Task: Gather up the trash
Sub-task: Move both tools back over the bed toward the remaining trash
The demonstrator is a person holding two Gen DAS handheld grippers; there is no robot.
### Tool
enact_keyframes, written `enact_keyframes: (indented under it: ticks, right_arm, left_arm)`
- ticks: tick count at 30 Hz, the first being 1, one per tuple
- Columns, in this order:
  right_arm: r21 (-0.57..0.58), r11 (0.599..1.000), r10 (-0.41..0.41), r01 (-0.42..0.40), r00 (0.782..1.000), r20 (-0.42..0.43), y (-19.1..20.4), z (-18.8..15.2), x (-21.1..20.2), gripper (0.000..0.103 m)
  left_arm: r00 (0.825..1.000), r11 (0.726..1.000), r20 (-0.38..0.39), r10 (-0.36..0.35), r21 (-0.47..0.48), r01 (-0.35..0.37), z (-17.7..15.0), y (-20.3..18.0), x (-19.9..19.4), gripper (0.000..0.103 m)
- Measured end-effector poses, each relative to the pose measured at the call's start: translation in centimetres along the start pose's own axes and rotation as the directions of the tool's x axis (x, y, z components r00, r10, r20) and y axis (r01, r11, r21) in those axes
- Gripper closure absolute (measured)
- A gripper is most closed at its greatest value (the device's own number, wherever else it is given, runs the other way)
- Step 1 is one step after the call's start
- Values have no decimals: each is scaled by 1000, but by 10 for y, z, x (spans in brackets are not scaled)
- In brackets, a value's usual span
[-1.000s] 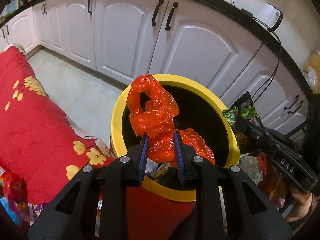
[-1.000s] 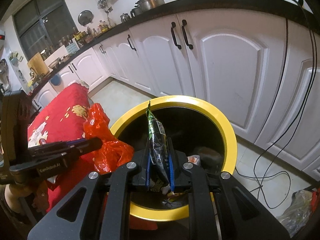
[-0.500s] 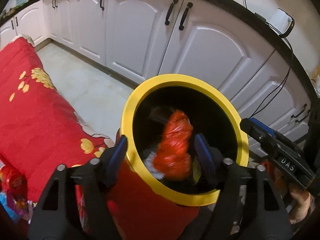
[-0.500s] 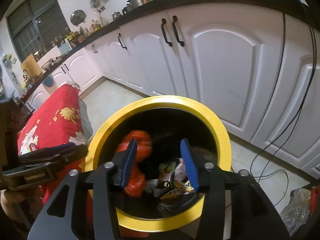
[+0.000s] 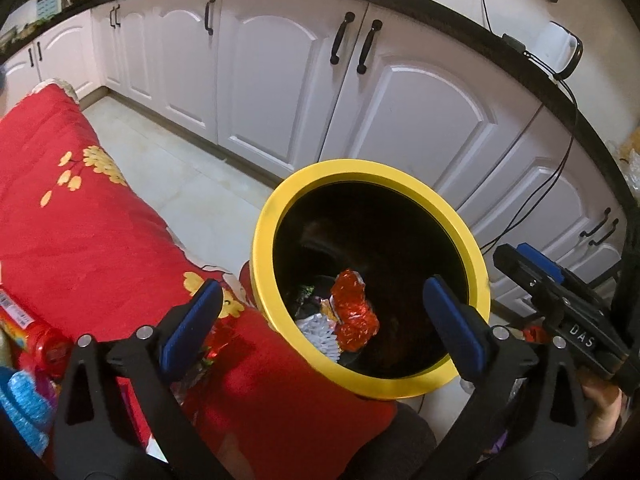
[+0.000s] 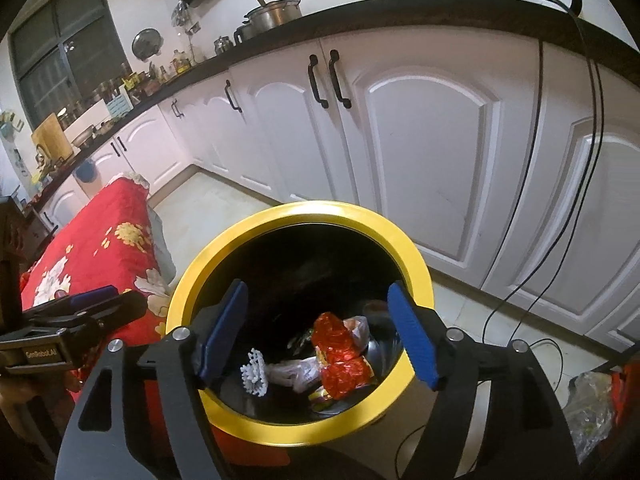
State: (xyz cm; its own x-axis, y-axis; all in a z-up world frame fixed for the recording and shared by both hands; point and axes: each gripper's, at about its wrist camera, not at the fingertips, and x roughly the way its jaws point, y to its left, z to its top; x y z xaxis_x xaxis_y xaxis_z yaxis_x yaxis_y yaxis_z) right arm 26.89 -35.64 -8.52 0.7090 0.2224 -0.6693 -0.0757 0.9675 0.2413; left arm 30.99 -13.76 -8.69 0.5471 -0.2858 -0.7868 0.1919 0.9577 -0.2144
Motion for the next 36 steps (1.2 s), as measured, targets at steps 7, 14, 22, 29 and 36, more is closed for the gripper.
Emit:
enact_keyframes:
  ticks: [7,14,22,29,36]
  right_arm:
    - [-8,1000,-6,6,1000,20,9,2,-11,25]
    - [-25,1000,-2,3,999,36,21,3,-22,25]
    - [-41,999,2,1,999,53,34,3,-35,25]
    - [-66,998,11,-6,998,67,49,2,-48,25]
    - [-96,995,22,-14,996,85,65,3,-61,25]
  left_arm:
    - [1000,1000,22,-5,-8,5,-1,3,-15,11]
    - [999,1000,50,-11,-16,12,-2,7,-31,11]
    - [997,1000,81,-10,-24,12,-4,14,-51,11]
    - [993,999,118,-7,-32,11,-7,22,-70,11]
    - [989,999,149,-2,-48,10,-11,35,-90,11]
